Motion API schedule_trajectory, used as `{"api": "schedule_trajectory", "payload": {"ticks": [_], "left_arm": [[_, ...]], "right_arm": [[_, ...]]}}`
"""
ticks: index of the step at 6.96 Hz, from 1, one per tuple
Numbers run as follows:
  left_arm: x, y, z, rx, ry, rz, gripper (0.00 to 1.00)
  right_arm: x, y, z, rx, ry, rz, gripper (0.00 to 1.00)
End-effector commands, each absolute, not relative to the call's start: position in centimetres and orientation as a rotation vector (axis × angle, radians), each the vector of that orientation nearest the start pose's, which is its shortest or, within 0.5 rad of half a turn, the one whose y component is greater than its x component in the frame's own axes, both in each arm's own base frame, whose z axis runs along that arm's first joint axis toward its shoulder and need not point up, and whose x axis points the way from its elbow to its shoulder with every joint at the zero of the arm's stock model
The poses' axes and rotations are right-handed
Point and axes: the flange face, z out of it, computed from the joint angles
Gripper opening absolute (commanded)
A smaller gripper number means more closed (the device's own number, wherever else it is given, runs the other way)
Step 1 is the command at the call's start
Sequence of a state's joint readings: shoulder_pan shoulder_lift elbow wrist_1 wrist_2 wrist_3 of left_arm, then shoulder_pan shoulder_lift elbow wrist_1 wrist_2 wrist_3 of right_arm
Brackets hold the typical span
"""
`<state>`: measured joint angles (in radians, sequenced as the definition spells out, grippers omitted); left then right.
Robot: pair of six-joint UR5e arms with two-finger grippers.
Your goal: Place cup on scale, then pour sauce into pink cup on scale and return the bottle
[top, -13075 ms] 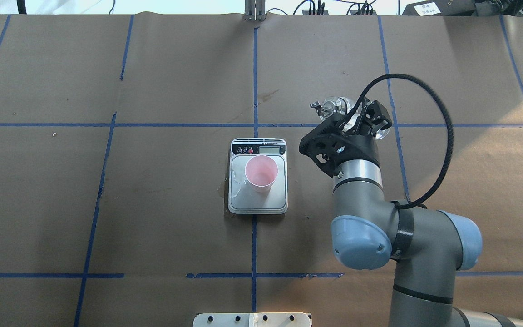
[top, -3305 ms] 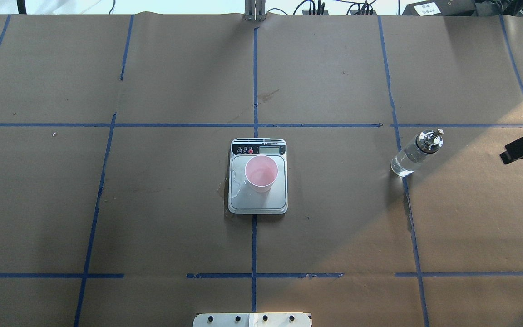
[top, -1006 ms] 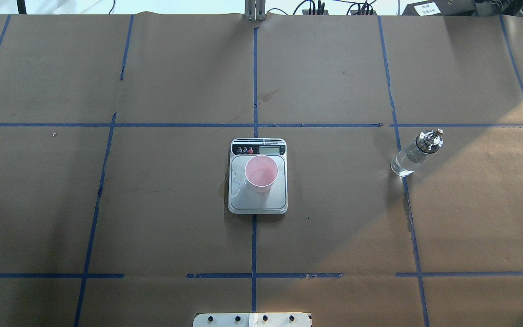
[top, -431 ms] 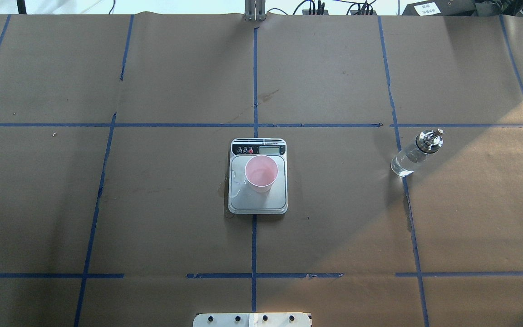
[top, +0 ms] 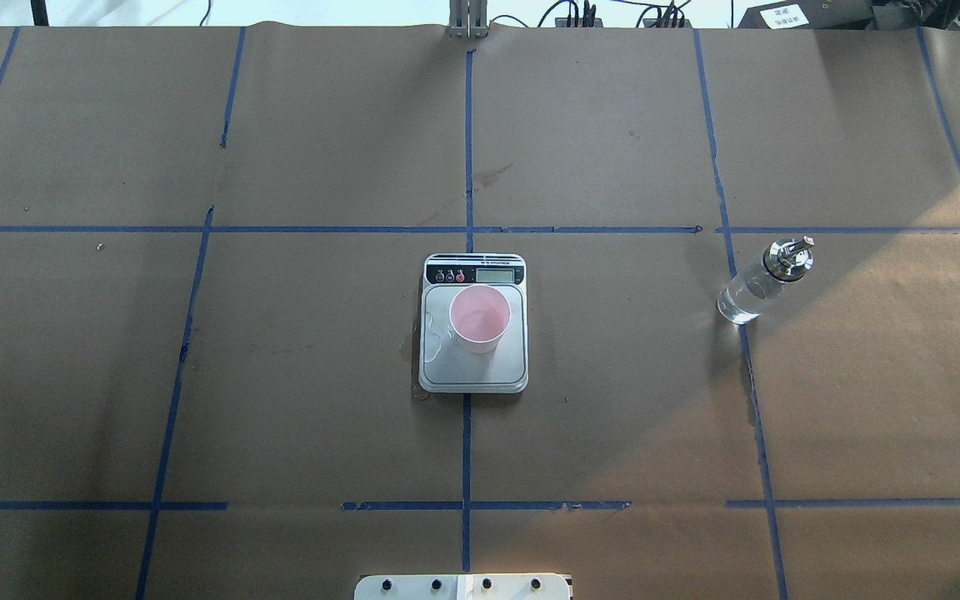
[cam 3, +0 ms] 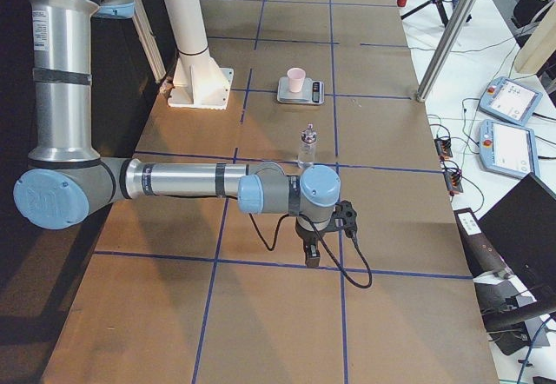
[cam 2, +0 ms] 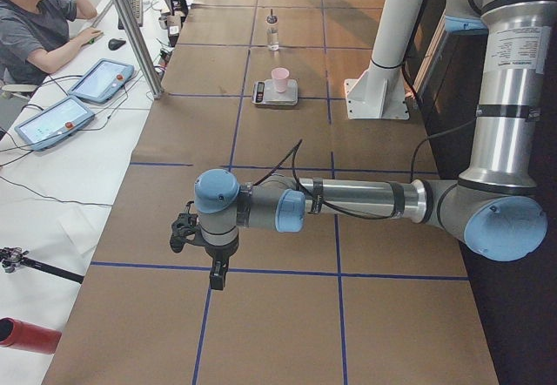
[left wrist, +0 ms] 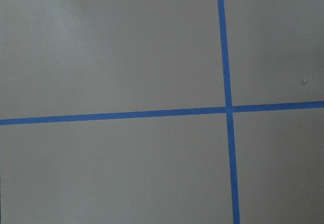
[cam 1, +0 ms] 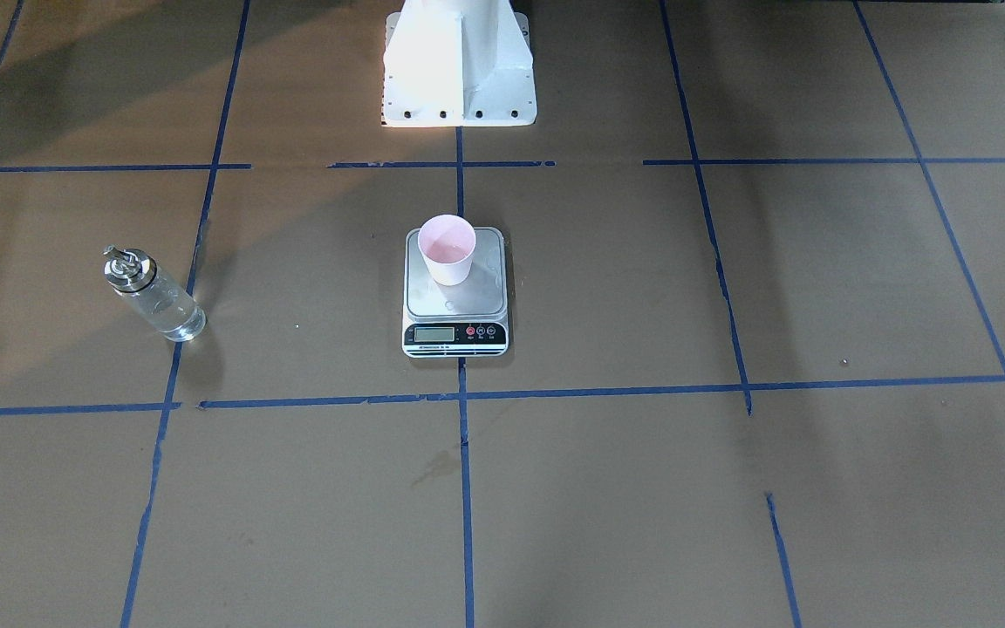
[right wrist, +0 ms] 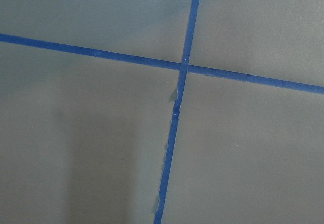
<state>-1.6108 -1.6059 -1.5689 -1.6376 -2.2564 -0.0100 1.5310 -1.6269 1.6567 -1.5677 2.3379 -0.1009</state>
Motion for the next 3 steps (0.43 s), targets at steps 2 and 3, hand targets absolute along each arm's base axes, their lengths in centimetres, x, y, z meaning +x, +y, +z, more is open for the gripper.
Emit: {"api": "schedule_trajectory", "payload": {"ticks": [2,3], "left_arm": [[-9.06,-51.11,63.75,0.107,0.686,-0.028,1.0],[-9.06,-51.11,63.75,0.107,0.686,-0.028,1.0]], "right_arm": [[4.82,-47.32,64.32,0.05,-0.766,-0.121,1.0],[4.8,-47.91,63.59,0.006,-0.768,0.016,1.0]]}}
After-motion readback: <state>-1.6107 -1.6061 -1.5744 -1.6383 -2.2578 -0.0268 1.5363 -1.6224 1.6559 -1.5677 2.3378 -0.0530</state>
